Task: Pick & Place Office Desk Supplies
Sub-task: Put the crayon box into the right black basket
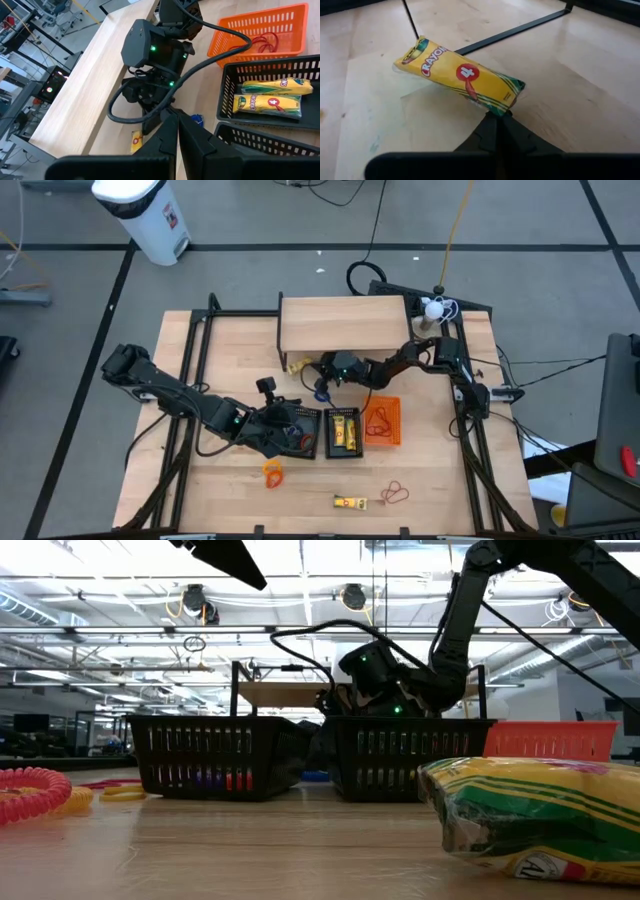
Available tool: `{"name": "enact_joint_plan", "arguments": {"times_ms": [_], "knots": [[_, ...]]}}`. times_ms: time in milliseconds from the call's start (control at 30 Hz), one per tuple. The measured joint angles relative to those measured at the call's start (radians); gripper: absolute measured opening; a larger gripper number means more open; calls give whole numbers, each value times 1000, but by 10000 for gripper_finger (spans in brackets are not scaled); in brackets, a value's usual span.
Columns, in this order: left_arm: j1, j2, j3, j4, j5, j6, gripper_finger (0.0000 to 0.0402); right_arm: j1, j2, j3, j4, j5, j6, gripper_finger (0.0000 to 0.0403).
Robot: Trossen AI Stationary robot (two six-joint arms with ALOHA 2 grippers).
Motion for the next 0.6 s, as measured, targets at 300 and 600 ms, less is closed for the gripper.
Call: {"name": "enact_joint_plan", "arguments": {"times_ms": [300, 600], "knots": [[0, 0, 0, 1, 0, 0, 19, 75, -111, -30, -47, 6, -40, 0], [0, 0, 0, 3, 20, -3, 19, 139, -314, -151, -96, 99, -75, 0]]}}
